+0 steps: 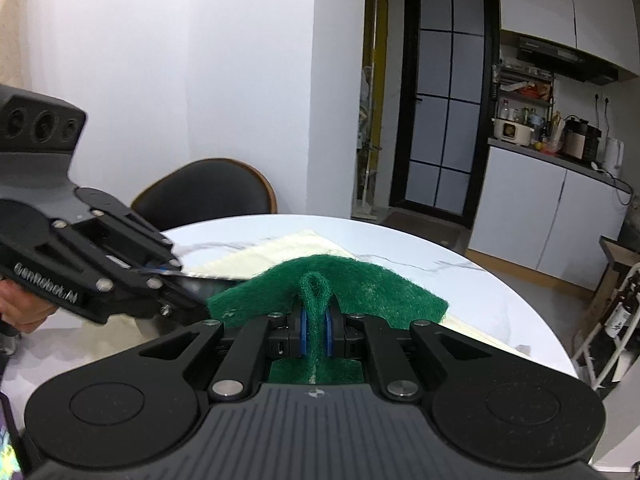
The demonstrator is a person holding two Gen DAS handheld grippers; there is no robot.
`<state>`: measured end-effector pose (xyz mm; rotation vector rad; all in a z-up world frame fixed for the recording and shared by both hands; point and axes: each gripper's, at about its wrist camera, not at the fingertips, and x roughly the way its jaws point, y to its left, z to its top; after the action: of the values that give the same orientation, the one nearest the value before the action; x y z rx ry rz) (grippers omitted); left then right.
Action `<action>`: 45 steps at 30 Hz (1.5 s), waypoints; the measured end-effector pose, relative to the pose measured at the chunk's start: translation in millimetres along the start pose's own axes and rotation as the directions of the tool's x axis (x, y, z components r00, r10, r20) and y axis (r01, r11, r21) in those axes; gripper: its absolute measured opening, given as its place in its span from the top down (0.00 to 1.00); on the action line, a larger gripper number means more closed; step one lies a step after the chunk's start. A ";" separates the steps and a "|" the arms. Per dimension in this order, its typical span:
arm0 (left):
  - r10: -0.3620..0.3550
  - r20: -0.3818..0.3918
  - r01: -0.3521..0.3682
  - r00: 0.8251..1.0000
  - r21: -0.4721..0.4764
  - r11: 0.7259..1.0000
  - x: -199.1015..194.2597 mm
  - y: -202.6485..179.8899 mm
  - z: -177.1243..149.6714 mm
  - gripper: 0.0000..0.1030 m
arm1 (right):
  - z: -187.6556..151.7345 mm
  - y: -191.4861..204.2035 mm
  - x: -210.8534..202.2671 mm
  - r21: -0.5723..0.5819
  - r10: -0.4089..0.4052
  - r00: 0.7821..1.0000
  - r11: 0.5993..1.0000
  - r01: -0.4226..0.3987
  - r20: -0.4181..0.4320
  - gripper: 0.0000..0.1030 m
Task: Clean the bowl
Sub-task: 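Lift the bowl with the left gripper and flip it upside down toward the pad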
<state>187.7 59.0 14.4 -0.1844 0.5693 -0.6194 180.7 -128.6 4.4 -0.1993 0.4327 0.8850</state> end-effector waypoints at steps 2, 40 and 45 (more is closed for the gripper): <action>-0.009 0.008 0.009 1.000 -0.012 1.000 0.6 1.0 -1.2 0.92 | 0.9 -0.9 -0.5 0.012 0.012 1.000 1.000 -0.012 0.010 0.91; -0.172 0.153 0.196 0.973 -0.160 0.967 -19.6 34.7 -5.4 0.92 | 13.6 12.0 -14.7 -0.034 0.086 0.972 0.996 -0.080 0.217 0.90; -0.176 0.156 0.202 0.972 -0.168 0.965 -14.2 35.0 -4.6 0.92 | 13.8 5.1 -5.6 -0.018 0.064 0.977 0.998 -0.062 0.205 0.90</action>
<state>193.0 95.6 5.5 -0.4561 0.4748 -0.7336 177.5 -124.5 19.3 -0.1033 0.2429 0.9601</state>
